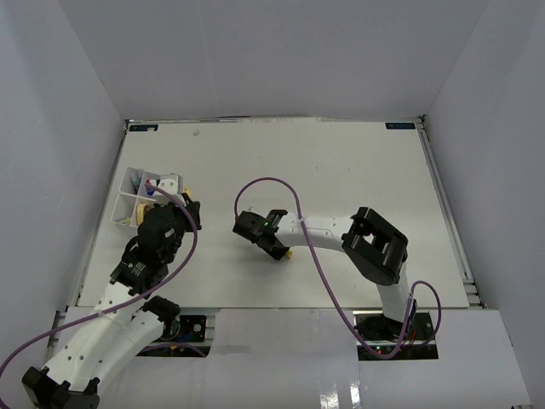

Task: Sort the stationery into containers
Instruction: Close the pen cap on the pen.

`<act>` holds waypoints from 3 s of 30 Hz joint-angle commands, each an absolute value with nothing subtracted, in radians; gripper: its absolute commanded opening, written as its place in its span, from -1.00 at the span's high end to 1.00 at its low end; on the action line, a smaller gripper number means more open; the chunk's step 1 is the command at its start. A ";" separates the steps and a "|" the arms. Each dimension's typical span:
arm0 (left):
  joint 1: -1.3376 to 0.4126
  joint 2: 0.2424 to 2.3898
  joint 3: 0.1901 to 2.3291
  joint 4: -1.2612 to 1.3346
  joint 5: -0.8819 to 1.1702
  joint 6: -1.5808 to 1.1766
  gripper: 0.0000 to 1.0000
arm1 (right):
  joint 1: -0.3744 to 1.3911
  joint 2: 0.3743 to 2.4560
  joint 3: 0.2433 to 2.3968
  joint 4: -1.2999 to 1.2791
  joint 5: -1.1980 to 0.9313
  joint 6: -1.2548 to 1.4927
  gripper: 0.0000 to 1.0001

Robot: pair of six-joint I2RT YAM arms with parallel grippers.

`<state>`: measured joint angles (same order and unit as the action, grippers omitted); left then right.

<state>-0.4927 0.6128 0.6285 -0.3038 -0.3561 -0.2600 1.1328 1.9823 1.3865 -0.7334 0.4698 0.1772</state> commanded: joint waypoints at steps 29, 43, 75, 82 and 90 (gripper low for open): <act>-0.489 0.943 0.773 0.144 0.989 -0.141 0.91 | 0.847 1.034 1.066 0.109 -0.221 -0.017 0.81; -0.471 0.881 0.678 0.248 1.051 -0.143 0.95 | 0.828 1.098 1.009 0.457 -0.549 0.155 0.85; -0.462 0.861 0.644 0.293 1.075 -0.178 0.95 | 0.827 1.193 0.942 0.727 -0.684 0.368 0.85; -0.459 0.850 0.638 0.298 1.066 -0.175 0.95 | 0.827 1.209 0.931 0.742 -0.690 0.394 0.85; -0.454 0.839 0.627 0.325 1.057 -0.190 0.95 | 0.828 1.209 0.900 0.790 -0.696 0.437 0.85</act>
